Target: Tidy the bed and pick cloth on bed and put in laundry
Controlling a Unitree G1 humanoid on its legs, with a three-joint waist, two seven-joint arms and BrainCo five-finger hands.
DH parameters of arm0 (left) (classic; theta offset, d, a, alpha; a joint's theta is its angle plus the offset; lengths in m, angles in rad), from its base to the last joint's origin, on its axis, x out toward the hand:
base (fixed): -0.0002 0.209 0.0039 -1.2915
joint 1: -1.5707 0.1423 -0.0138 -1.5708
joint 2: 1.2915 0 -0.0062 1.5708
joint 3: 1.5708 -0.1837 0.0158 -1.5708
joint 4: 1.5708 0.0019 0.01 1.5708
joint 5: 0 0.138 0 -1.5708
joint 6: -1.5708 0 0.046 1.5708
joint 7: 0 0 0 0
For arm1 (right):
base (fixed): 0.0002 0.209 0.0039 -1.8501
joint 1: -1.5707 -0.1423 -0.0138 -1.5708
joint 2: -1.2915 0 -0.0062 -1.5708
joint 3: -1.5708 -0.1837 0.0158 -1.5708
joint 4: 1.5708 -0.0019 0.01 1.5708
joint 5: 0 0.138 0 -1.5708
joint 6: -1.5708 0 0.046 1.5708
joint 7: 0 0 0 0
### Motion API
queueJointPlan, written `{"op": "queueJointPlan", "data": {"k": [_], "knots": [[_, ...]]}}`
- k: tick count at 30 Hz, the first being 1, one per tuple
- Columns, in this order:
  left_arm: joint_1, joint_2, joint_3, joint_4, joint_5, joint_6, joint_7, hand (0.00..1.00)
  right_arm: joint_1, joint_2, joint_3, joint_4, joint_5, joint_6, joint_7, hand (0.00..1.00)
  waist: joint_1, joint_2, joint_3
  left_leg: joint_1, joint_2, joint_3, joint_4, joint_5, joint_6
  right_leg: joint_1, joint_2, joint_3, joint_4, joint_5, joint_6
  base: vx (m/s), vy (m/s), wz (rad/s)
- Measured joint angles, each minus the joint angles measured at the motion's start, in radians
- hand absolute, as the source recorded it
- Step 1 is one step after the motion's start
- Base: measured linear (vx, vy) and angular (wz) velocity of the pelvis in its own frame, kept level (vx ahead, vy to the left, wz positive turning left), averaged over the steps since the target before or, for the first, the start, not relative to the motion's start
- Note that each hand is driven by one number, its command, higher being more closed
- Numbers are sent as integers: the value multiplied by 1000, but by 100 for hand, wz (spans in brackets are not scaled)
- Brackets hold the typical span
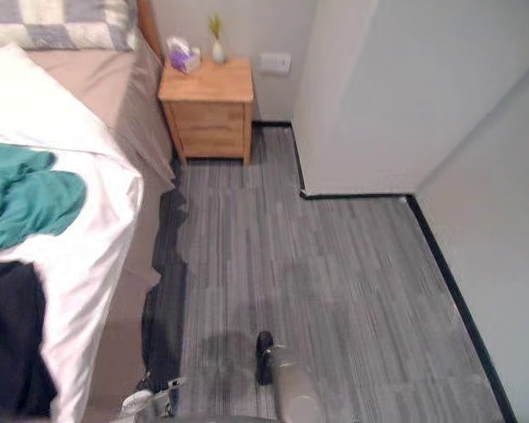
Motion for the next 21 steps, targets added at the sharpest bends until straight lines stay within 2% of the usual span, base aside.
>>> {"op": "queueJointPlan", "data": {"k": [1, 3, 4, 5, 7, 8, 9, 11, 12, 13, 14, 15, 16, 17, 18, 19, 20, 21], "knots": [[0, -3, -5, -10, 0, 0, 5, 0, 3, 2, 17, -7, -20, -14, 5, 0, 0, 1, 0, -6, 12, -3, 39, 37, -6, 14, 11, 1, 8, -32, -8, 394, -188, -21], [5, -12, -5, -29, -18, 3, 31, 0, 15, 0, 26, -36, -63, -20, 4, 0, -11, 9, -3, -62, 56, -53, 214, 124, -13, 67, 54, 3, -12, -90, -20, 386, -219, -23], [9, -13, 6, -29, -37, 4, 40, 0, 24, 0, 31, -59, -80, -21, 3, 0, -15, 12, -4, -117, 80, -89, 334, 190, -23, 98, 71, 4, -31, -109, -21, 291, -196, -18], [15, -13, 23, -40, -70, 2, 42, 0, 39, 2, 43, -84, -86, -27, -2, 0, -18, 19, -8, -221, 117, -128, 548, 275, -39, 150, 99, 21, -72, -128, -28, 308, -127, -21], [30, -12, 52, -74, -88, -11, 42, 0, 39, -6, 42, -87, -89, -31, -21, 0, -11, 27, -5, -405, 175, -134, 906, 186, -36, 244, 125, 40, -137, -140, -43, 390, -32, -25], [37, -5, 60, -102, -88, -20, 39, 0, 40, -9, 43, -87, -98, -30, -31, 0, -8, 27, -4, -505, 184, -133, 1032, 121, -23, 319, 127, 51, -189, -149, -55, 447, 11, -23], [45, -2, 60, -116, -87, -25, 38, 0, 39, -13, 44, -87, -105, -29, -36, 0, 4, 27, -4, -571, 184, -124, 1067, 77, -13, 375, 126, 66, -231, -148, -53, 465, 38, -26], [50, 2, 63, -153, -85, -41, 27, 0, 19, -26, 57, -87, -106, -21, -40, 0, 45, 27, -1, -728, 157, -120, 1035, -13, 13, 492, 109, 104, -322, -150, -35, 285, 115, -32], [51, 5, 76, -170, -83, -43, 10, 0, 3, -36, 59, -87, -108, -13, -22, 0, 60, 15, 4, -789, 127, -87, 957, -57, 22, 554, 75, 118, -361, -158, -18, 47, 157, -27], [55, 4, 82, -178, -79, -42, 3, 0, -1, -39, 62, -87, -107, -12, -11, 0, 69, 4, 6, -808, 116, -46, 897, -73, 33, 584, 53, 127, -378, -162, -9, -68, 192, -40], [68, 11, 82, -179, -77, -42, -8, 0, -20, -38, 73, -92, -106, -16, 0, 0, 87, -14, -2, -829, 101, 57, 743, -82, 44, 630, 7, 139, -411, -169, 13, -72, 211, -52], [71, 7, 81, -182, -78, -42, -8, 0, -29, -34, 74, -102, -106, -32, 4, 0, 104, -12, -5, -828, 85, 173, 524, -47, 76, 671, -22, 142, -435, -171, 36, 31, 229, -47], [75, 6, 79, -182, -79, -38, -8, 0, -32, -30, 75, -109, -108, -39, 5, 0, 106, -8, -6, -826, 81, 217, 406, -17, 93, 688, -31, 142, -443, -176, 49, 333, 313, -38], [83, 12, 81, -185, -89, -31, -6, 0, -34, -30, 75, -112, -108, -43, -1, 0, 120, -28, -11, -817, 48, 247, 341, 90, 219, 715, -65, 151, -447, -190, 74, 503, 227, -16], [76, 21, 80, -185, -86, -25, -5, 0, -36, -17, 79, -112, -107, -43, -8, 0, 121, -44, -27, -813, 19, 263, 328, 71, 212, 720, -83, 156, -446, -181, 86, 641, 299, 5], [67, 30, 70, -189, -85, -10, -4, 0, -48, 3, 84, -118, -107, -46, -13, 0, 111, -56, -43, -807, -4, 268, 311, 56, 236, 702, -100, 154, -429, -116, 110, 575, 289, 17], [67, 37, 69, -182, -86, -1, -5, 0, -70, 3, 87, -113, -115, -44, -15, 0, 112, -58, -45, -790, -3, 274, 332, 30, 258, 705, -105, 176, -413, -42, 115, 531, 343, 15], [68, 41, 70, -176, -85, 8, -5, 0, -77, 3, 85, -111, -123, -42, -12, 0, 115, -60, -45, -774, 2, 278, 349, 18, 273, 718, -106, 181, -410, 2, 112, 485, 320, -7]]}}
